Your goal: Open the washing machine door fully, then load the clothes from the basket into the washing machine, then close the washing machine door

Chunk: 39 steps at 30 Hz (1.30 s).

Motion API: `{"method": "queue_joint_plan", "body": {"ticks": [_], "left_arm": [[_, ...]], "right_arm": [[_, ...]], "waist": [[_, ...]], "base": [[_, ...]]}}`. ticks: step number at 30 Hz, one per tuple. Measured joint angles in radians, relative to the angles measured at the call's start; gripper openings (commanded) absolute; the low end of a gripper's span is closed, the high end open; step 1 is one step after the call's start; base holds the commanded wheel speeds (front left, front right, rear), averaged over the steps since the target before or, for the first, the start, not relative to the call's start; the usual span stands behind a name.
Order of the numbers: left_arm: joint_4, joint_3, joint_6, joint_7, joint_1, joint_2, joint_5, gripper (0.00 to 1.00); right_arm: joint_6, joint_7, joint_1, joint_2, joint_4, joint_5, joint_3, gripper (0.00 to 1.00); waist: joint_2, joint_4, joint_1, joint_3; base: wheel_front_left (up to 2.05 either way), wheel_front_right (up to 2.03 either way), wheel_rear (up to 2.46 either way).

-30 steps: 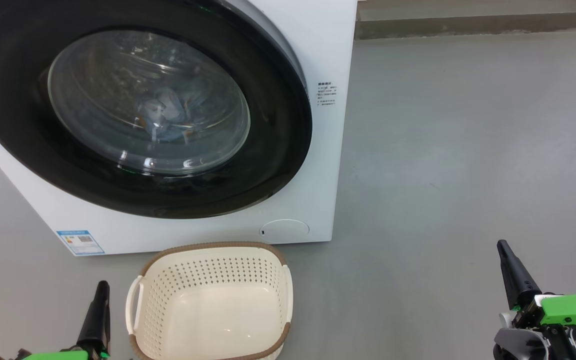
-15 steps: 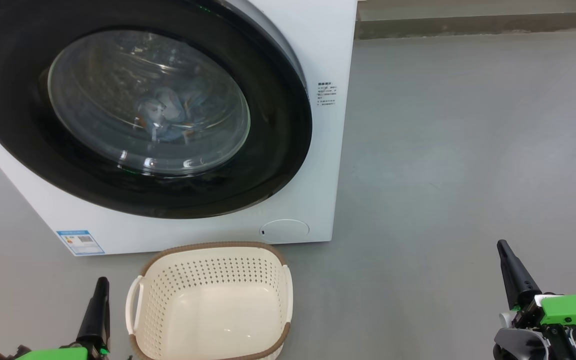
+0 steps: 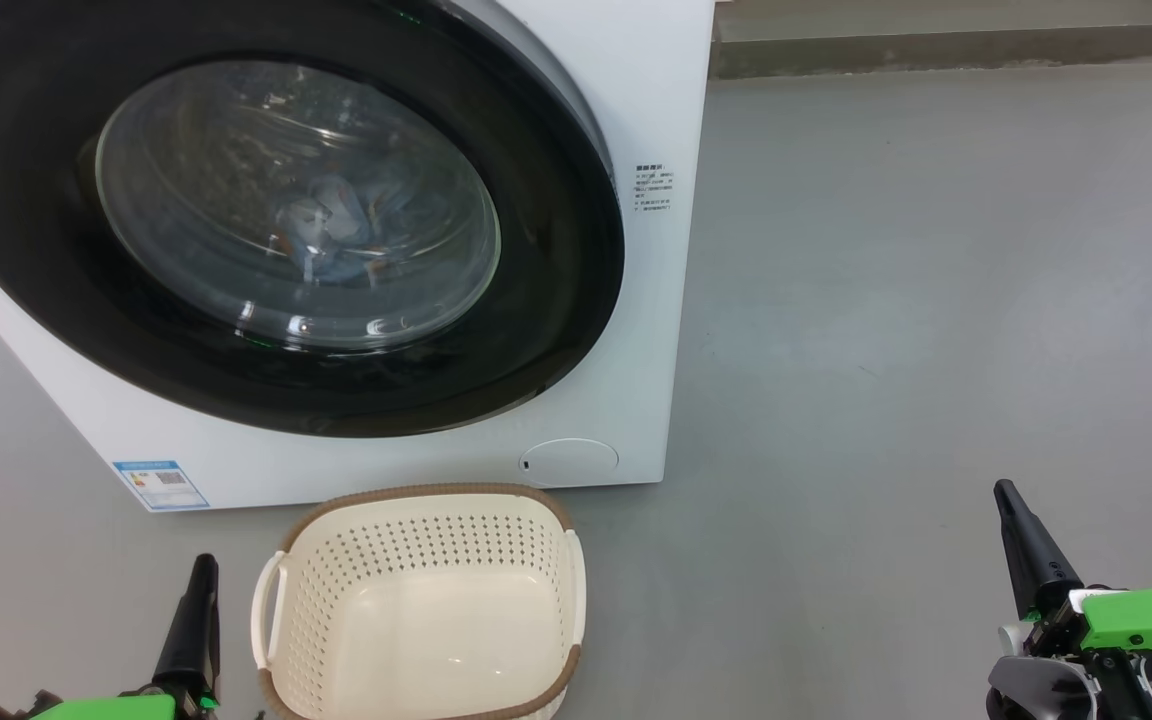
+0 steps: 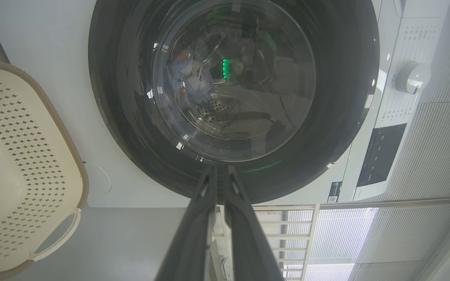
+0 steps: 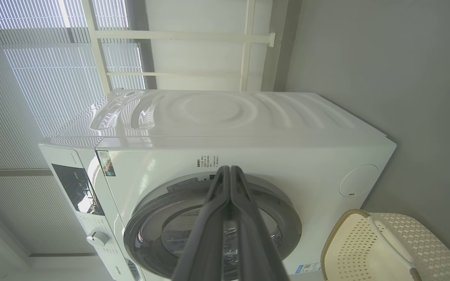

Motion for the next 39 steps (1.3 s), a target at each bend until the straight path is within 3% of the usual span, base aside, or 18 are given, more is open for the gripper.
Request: {"method": "queue_joint_plan", "body": {"ticks": [39], "left_arm": [[0.0, 0.0, 0.0, 0.0, 0.0, 0.0, 0.0, 0.0]], "right_arm": [[0.0, 0.0, 0.0, 0.0, 0.0, 0.0, 0.0, 0.0]], "waist": [[0.0, 0.0, 0.0, 0.0]], "base": [[0.0, 0.0, 0.0]]}}
